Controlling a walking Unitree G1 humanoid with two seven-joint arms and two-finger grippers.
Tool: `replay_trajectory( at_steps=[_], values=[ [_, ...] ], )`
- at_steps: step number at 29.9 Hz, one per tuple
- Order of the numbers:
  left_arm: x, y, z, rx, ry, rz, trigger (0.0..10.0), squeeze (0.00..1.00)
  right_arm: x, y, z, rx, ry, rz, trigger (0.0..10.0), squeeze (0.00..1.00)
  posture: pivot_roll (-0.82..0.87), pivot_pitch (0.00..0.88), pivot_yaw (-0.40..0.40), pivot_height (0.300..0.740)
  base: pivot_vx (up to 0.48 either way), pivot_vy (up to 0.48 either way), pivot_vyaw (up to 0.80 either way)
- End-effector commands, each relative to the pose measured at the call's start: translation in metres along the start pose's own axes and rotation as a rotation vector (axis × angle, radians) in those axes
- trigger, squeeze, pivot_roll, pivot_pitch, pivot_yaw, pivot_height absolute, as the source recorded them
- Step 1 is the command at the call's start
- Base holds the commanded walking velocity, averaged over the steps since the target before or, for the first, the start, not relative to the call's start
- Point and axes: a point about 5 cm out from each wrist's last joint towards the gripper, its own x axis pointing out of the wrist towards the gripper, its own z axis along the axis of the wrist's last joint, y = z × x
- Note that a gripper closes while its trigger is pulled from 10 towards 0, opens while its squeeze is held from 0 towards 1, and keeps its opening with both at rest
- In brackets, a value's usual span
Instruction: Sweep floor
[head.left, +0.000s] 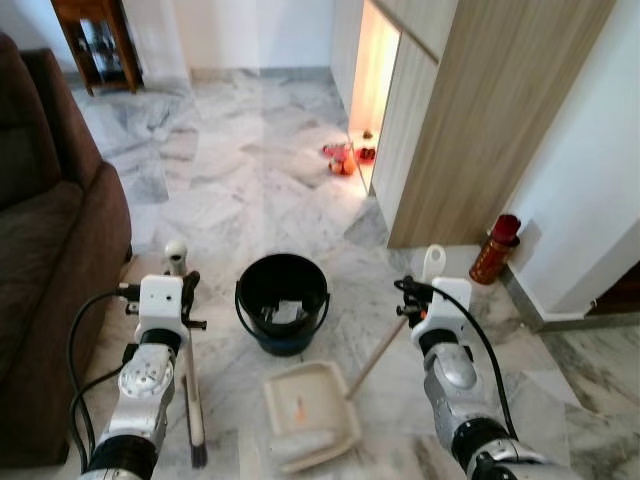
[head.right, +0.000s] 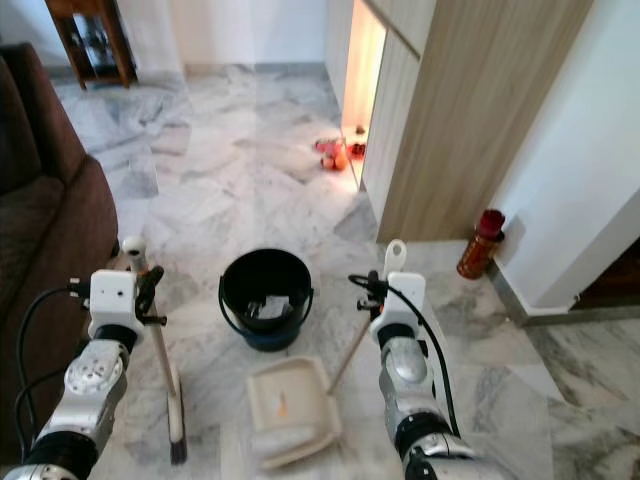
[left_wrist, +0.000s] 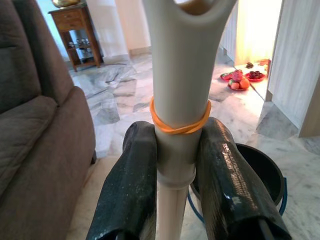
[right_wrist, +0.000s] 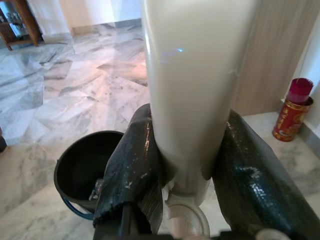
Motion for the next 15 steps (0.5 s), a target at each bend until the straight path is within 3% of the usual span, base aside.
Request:
replay_trajectory(
  at_steps=[1,5,15],
  values=[
    [0.002,0.002,0.007,0.001,-0.037,0.002,10.0,0.0,0.003,0.003,0.005,0.018,-0.011,0.005,10.0,0.0,0.13,0.0,-0.024,0.74,0.0,0.0,0.0],
    [0.002,0.001,0.006,0.004,-0.035,0.001,10.0,0.0,0.004,0.004,0.005,0.029,-0.005,0.015,10.0,0.0,0.13,0.0,-0.023,0.74,0.0,0.0,0.0],
    [0.001,0.001,0.005,0.009,-0.032,-0.003,10.0,0.0,0.013,0.003,0.021,0.179,-0.042,-0.018,10.0,0.0,0.13,0.0,-0.024,0.74,0.0,0.0,0.0]
  ],
)
